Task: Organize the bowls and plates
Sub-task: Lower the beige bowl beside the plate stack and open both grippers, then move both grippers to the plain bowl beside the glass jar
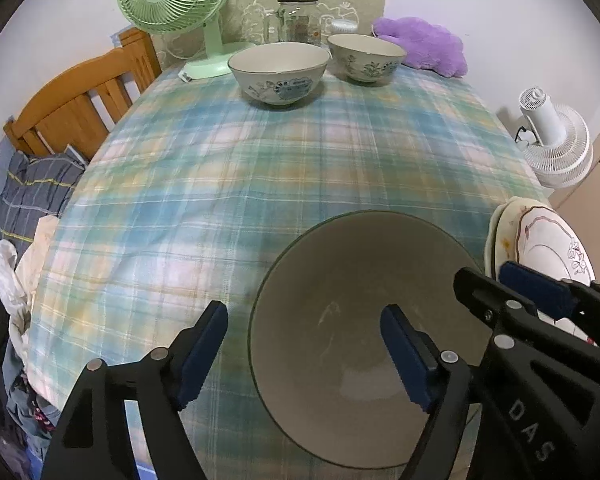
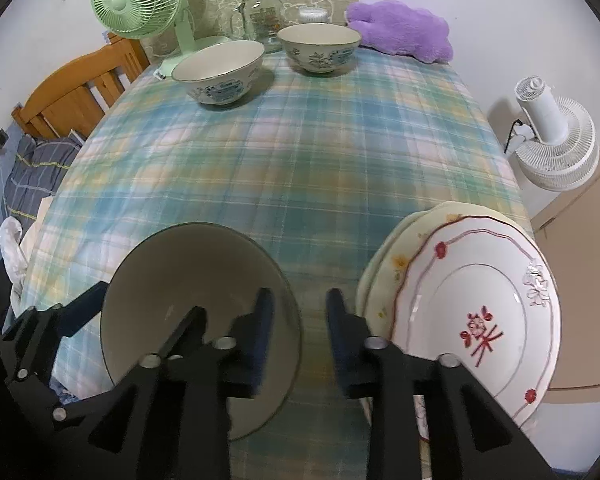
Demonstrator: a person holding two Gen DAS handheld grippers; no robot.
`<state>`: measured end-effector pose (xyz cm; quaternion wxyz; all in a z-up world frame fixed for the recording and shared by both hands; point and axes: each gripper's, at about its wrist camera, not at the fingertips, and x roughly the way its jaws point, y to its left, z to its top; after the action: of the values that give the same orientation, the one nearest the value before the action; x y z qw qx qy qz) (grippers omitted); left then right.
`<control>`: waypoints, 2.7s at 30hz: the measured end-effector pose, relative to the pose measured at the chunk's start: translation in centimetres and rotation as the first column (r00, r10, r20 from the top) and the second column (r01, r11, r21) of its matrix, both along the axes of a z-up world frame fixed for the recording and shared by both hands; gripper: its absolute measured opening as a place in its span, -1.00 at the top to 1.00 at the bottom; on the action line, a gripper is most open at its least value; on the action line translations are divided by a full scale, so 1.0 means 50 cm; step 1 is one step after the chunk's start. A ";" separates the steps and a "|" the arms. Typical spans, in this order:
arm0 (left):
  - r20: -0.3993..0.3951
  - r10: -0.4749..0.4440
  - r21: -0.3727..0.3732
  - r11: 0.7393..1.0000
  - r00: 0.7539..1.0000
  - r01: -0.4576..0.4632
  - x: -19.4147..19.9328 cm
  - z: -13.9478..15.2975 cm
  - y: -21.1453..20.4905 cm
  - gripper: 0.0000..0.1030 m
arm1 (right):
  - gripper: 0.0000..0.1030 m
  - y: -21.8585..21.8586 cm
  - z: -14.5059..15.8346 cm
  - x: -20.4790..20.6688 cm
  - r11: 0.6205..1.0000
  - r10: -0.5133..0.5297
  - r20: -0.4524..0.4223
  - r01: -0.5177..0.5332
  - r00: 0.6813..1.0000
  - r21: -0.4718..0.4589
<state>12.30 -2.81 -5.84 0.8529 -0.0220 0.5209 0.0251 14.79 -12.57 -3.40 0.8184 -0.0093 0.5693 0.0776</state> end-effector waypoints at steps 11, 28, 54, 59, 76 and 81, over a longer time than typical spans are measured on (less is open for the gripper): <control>0.083 0.025 -0.019 1.000 0.996 -0.023 -0.025 0.074 -0.013 -0.76 | -0.45 -0.038 0.066 -0.012 0.998 0.025 0.085 -0.030 0.996 0.050; 0.169 0.077 -0.045 0.997 0.983 -0.070 0.066 0.188 0.039 -0.75 | -0.46 0.006 0.189 0.070 0.997 0.017 0.210 -0.032 0.978 0.070; 0.252 0.020 0.027 0.999 0.968 -0.028 0.389 0.169 0.169 -0.43 | -0.46 0.153 0.163 0.376 0.992 -0.107 0.286 0.083 0.952 0.094; 0.252 -0.018 0.034 0.999 0.968 0.010 0.458 0.125 0.181 -0.22 | -0.42 0.171 0.116 0.435 0.989 -0.138 0.281 0.115 0.950 0.096; 0.164 -0.043 -0.002 0.999 0.985 0.044 0.592 -0.016 0.198 0.34 | 0.15 0.195 -0.046 0.570 0.986 -0.162 0.187 0.151 0.969 0.072; 0.150 -0.035 0.006 0.999 0.988 0.034 0.603 -0.029 0.205 0.51 | 0.39 0.204 -0.067 0.583 0.987 -0.155 0.170 0.146 0.973 0.062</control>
<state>42.44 7.43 -7.28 0.8900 -0.0133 0.4556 0.0097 43.92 -2.38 -6.76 0.8685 0.0473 0.4927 0.0282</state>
